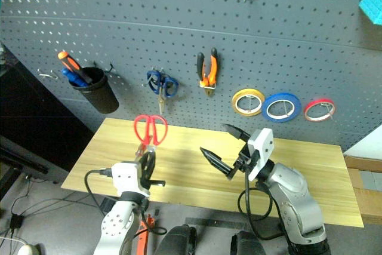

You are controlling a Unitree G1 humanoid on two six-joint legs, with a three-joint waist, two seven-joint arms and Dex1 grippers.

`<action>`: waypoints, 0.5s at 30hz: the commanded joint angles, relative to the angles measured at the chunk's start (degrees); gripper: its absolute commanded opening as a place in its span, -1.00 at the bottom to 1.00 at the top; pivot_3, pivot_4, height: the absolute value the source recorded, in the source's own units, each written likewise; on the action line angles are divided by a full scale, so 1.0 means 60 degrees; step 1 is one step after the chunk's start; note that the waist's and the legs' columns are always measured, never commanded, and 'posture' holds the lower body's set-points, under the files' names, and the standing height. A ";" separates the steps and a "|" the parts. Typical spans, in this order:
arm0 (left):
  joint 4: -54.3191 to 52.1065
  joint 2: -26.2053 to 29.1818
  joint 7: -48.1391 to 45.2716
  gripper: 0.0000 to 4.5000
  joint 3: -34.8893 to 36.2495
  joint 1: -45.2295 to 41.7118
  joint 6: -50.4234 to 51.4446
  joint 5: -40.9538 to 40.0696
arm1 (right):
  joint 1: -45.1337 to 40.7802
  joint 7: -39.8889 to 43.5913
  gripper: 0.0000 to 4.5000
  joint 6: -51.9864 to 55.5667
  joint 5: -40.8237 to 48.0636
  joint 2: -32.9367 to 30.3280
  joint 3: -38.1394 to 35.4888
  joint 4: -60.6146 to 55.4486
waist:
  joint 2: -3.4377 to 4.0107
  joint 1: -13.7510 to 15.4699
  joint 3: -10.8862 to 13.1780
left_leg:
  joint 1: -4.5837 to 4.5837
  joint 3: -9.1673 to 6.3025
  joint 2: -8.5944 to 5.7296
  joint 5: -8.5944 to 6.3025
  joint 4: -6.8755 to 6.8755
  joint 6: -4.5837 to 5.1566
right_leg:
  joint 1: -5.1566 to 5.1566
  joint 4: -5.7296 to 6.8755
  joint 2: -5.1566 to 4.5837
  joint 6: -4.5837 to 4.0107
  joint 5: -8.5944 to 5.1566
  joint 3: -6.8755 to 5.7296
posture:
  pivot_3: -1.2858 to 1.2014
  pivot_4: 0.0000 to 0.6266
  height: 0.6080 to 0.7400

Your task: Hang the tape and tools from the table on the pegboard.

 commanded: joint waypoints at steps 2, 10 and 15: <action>0.0303 -0.0113 -0.0292 -0.89 0.0408 -0.0835 -0.0881 -0.0667 | -0.0508 -0.0448 1.00 -0.0180 0.0256 0.0260 0.0029 -0.0160 | -0.0003 -0.0002 -0.0127 | 0.0009 0.0000 0.0002 0.0006 0.0009 0.0009 | 0.0002 0.0023 0.0010 0.0000 0.0000 0.0004 | 0.17 -0.88 1.00; 0.1544 0.0307 -0.0722 -0.89 0.0706 -0.2871 -0.0669 -0.0849 | -0.0929 -0.0780 1.00 -0.0622 -0.0238 0.0296 0.0225 0.0532 | -0.0048 0.0003 -0.0511 | 0.0020 0.0004 -0.0007 0.0017 0.0013 0.0024 | 0.0012 0.0035 0.0029 0.0005 0.0008 0.0016 | 0.15 -0.94 1.00; 0.2008 0.0430 -0.1170 -0.89 0.0571 -0.3439 -0.0452 -0.0942 | -0.0967 -0.1061 1.00 -0.0820 -0.0512 0.0413 0.0352 0.0685 | -0.0050 0.0001 -0.0634 | 0.0025 0.0005 -0.0006 0.0017 0.0012 0.0024 | 0.0012 0.0039 0.0029 0.0003 0.0009 0.0021 | 0.14 -0.93 1.00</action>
